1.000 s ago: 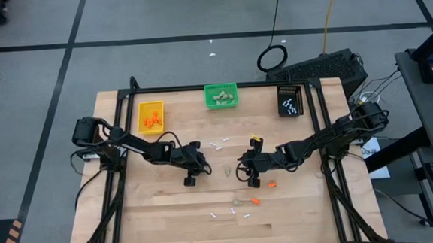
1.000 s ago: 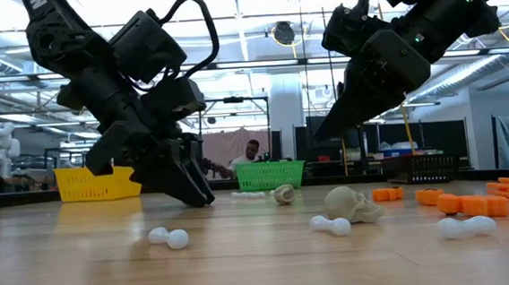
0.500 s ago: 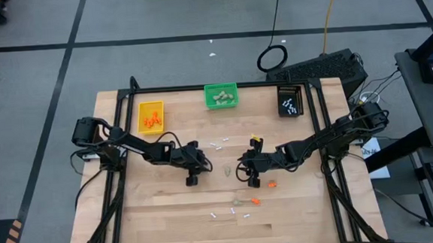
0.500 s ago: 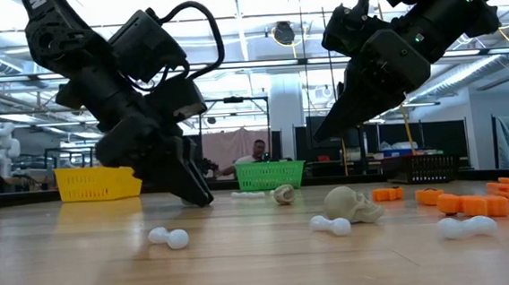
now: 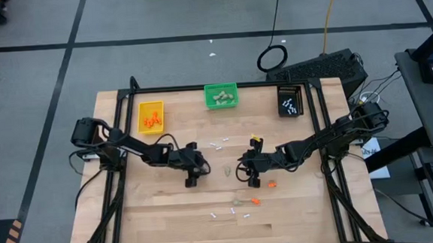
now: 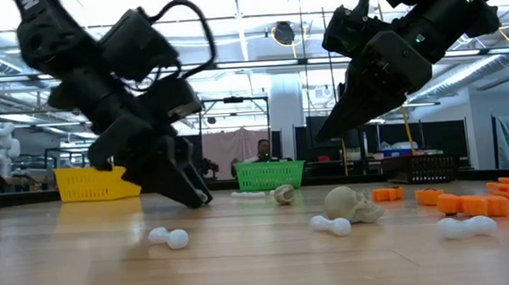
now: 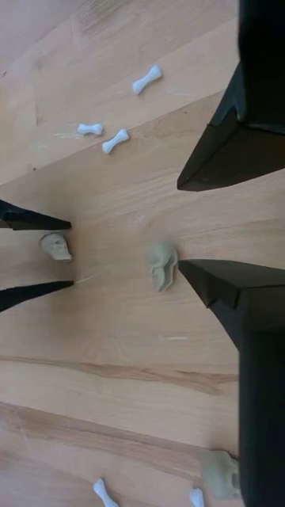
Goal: Sort Halloween decoration
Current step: Put the gray skull toy into the green bin
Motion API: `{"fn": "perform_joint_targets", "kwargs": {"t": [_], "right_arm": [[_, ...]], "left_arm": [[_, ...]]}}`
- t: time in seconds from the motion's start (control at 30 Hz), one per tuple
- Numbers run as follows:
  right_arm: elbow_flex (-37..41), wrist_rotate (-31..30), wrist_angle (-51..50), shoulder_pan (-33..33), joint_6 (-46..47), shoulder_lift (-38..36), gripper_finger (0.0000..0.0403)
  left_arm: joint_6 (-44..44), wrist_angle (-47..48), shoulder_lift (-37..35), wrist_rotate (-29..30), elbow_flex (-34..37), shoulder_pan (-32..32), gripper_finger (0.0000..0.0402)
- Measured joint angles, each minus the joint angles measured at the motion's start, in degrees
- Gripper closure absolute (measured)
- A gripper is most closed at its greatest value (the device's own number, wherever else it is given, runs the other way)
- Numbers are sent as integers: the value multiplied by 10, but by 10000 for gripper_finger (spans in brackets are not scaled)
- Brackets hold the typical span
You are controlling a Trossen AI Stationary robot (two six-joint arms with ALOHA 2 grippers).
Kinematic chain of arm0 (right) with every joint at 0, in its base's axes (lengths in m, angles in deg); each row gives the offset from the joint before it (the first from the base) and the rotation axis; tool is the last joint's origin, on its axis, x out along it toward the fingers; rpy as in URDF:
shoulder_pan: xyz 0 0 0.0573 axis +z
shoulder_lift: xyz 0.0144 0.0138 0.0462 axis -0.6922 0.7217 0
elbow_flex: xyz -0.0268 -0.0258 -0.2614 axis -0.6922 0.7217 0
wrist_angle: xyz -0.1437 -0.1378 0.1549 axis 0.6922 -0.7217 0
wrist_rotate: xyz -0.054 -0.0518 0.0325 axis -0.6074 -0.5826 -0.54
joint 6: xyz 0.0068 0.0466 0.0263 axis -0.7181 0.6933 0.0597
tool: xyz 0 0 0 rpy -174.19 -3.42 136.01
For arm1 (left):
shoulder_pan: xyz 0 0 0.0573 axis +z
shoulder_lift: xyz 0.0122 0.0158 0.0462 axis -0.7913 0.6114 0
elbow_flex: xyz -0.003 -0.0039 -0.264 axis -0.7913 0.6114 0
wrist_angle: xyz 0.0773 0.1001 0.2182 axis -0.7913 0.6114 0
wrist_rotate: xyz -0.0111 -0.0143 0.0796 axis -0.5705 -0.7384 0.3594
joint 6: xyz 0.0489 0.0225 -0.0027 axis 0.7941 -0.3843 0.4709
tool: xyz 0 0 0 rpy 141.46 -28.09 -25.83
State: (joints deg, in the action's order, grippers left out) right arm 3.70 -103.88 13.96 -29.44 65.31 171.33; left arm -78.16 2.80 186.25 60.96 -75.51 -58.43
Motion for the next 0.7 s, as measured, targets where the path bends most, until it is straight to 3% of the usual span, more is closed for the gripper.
{"fn": "perform_joint_targets", "kwargs": {"t": [0.3,0.7], "right_arm": [[0,0,0,0,0,0,266],[0,-1,1,0,0,0,266]], "left_arm": [[-11,-334,1,42,165,-6,162],[-13,-347,1,37,160,-10,162]]}}
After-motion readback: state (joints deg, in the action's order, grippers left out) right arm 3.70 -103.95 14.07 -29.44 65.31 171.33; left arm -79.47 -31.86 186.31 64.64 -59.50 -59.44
